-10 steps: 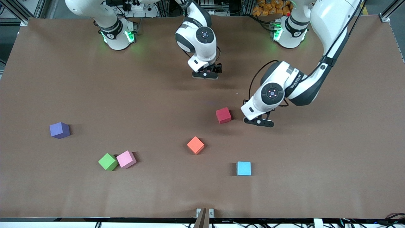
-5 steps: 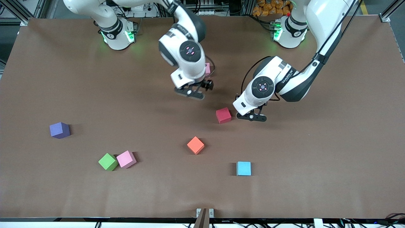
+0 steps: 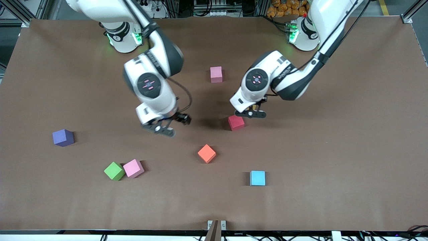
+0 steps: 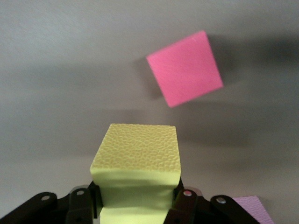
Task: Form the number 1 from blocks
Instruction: 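Set the yellow block against the pink block while the right gripper grabs pink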
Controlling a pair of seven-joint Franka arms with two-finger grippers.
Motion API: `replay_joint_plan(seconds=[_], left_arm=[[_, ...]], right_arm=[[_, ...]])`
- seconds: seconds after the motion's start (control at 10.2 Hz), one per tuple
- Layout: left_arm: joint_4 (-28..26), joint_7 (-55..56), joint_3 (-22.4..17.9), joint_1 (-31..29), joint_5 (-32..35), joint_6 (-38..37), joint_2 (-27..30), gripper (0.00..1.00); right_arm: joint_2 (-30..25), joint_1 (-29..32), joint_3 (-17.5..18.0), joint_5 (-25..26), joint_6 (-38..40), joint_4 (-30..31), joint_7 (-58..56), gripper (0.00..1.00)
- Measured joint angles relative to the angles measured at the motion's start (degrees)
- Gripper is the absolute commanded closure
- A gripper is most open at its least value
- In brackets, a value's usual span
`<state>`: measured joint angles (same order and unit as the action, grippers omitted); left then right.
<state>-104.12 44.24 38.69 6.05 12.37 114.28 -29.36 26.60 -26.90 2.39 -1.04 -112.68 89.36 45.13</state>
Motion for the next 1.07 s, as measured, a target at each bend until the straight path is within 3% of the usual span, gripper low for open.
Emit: replay_joint_plan(seconds=[0.59,0.78,1.07], left_arm=[[3.8,11.2,-0.1,10.5,0.0,2.4,-7.3,1.0],[4.3,13.7,-0.5,12.7,0.0,4.7,-10.0,1.0],[4.7,14.7,-1.1,13.7,0.0,6.0,-12.0,1.0]], right_arm=[[0.0,13.1,-0.2,0.6,1.1,-1.0,-24.9,0.0],[0.2,14.9,-0.2,0.9,0.8,-1.0,-34.1,0.0],[3.4,15.5,-0.7,1.1,-5.6,-1.3,-48.0,0.0]])
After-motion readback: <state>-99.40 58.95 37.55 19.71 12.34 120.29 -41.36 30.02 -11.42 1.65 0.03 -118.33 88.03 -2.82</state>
